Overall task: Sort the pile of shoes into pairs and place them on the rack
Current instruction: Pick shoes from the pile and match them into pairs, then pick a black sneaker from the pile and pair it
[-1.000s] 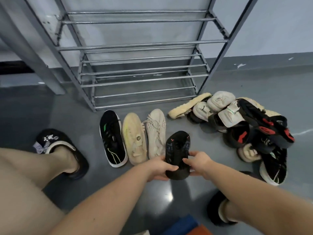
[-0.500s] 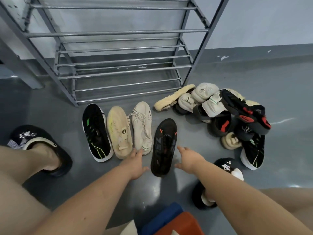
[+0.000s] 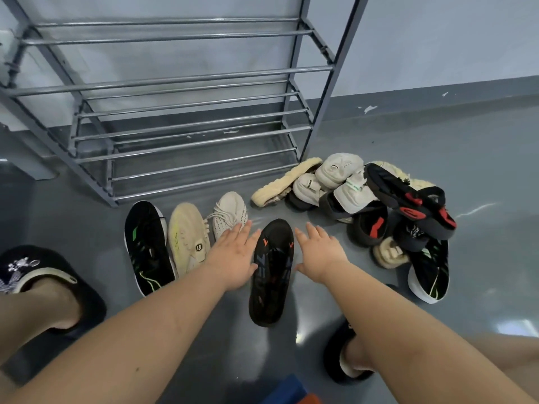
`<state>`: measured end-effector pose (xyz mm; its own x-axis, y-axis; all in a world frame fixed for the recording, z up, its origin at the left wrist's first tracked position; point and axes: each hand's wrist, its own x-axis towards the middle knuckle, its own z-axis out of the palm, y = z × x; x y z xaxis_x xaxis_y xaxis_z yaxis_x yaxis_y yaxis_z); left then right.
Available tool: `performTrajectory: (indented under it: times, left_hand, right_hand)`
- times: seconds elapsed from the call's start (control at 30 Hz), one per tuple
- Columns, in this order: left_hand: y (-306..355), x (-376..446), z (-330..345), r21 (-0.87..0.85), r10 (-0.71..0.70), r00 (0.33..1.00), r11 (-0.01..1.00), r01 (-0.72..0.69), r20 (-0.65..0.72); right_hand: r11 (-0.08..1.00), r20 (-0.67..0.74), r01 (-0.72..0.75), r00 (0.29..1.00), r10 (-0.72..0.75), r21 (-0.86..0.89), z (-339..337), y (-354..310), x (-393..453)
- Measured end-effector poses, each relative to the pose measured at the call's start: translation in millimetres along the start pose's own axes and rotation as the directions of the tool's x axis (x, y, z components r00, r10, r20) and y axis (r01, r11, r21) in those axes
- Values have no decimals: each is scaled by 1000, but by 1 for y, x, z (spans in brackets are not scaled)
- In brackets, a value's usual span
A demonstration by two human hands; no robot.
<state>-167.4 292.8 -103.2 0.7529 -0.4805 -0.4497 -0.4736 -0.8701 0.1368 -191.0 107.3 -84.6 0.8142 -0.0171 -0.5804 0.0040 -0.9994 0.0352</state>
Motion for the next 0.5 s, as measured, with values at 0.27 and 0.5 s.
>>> performTrajectory:
  times: [0.27,0.5]
  left_hand:
    - [26,51,-76,41,93,991,995,-90,-96]
    - [82,101,-101,74,232,969,971,-226,-88]
  right_hand:
    - [991,-165,30,985,-51,-131,-71,67,14]
    - [947,-19,-82,997,80,-311,-71,192,-15]
